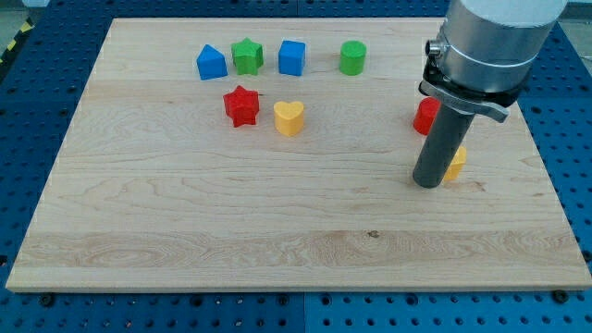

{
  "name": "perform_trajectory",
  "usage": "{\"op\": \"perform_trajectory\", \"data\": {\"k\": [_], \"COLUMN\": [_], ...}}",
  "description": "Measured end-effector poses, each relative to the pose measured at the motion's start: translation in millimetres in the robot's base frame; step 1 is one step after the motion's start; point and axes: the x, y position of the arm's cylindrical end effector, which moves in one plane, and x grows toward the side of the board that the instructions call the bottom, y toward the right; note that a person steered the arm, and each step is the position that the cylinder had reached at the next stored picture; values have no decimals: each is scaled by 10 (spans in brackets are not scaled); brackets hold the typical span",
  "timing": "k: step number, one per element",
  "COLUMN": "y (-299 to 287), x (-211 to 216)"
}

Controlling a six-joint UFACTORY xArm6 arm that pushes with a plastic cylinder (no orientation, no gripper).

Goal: Move your arm to the center left

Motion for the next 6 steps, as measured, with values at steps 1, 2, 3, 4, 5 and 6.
{"op": "perform_trajectory", "data": {"k": [1, 2, 3, 4, 5, 6], "y": [-8, -643, -1461, -2331, -2953, -3247], "x": [-1, -3, -12, -196, -627, -953]}}
